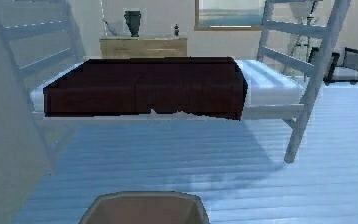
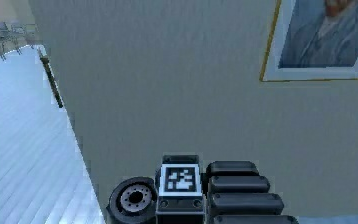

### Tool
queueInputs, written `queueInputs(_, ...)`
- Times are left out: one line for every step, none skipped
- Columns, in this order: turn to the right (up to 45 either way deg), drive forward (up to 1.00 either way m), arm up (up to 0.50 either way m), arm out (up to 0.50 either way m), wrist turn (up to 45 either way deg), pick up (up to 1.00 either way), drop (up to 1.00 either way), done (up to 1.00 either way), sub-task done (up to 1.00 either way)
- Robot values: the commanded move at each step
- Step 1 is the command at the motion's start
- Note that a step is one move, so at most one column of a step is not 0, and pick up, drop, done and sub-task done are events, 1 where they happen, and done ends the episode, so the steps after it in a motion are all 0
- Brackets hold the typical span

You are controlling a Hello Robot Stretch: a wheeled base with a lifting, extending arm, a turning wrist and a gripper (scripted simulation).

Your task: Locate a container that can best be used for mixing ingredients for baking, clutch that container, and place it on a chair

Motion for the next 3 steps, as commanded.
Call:
queueInputs(27.0, 0.00, 0.00, 0.00, 0.0, 0.00, 0.00, 0.00, 0.00)
queueInputs(0.0, 0.75, 0.00, 0.00, 0.0, 0.00, 0.00, 0.00, 0.00)
queueInputs(15.0, 0.00, 0.00, 0.00, 0.0, 0.00, 0.00, 0.00, 0.00)
